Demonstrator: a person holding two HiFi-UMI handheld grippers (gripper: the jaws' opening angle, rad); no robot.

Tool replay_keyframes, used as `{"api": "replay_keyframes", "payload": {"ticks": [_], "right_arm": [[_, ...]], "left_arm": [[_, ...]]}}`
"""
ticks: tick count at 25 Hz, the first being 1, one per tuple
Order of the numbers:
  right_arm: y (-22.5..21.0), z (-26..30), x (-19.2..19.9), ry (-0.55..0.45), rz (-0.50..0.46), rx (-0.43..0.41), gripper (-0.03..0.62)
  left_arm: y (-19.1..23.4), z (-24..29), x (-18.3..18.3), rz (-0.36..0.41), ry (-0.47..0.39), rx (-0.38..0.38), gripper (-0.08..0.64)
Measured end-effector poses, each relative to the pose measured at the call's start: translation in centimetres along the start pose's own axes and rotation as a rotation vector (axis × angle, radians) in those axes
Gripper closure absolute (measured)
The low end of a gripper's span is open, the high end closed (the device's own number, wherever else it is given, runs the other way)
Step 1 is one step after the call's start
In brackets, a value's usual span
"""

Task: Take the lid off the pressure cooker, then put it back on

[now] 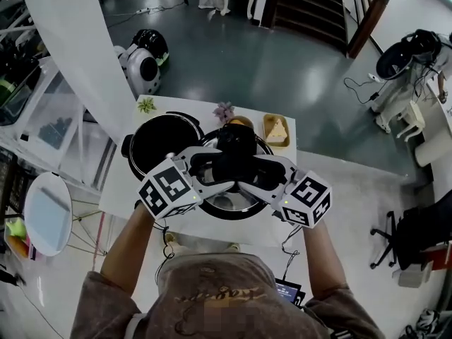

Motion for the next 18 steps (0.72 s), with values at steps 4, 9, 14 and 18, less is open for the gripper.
{"api": "replay_keyframes", "payload": {"ticks": [4,9,14,18], "right_arm": [[1.8,4.1,-1.6,-0.012,0.032,0.040,0.334],[3.4,9.6,-3.6,-0.024,0.061,0.110,0.334],[4.8,10.2,-4.4,-0.042,0.097,0.175,0.334],[5.7,12.0,-4.9,-0.047,0.112,0.249,0.334]], "left_arm": [[2.6,-3.8,1.7,0.010,0.004,0.051,0.290],[6.3,-7.9,4.2,0.050,0.003,0.117,0.290],[7.1,-9.2,4.0,0.074,-0.010,0.187,0.290],[8.4,-10.3,4.9,0.099,-0.020,0.253,0.290]]}}
Point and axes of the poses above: the fingertips, and each gripper's own axes: z forward along the fingers, y to its left, x out of its underside, the point moved 6 cm from there along -z, backward along the fingers, and after that the axes turned 9 degrees about z, right-handed, at the moved point
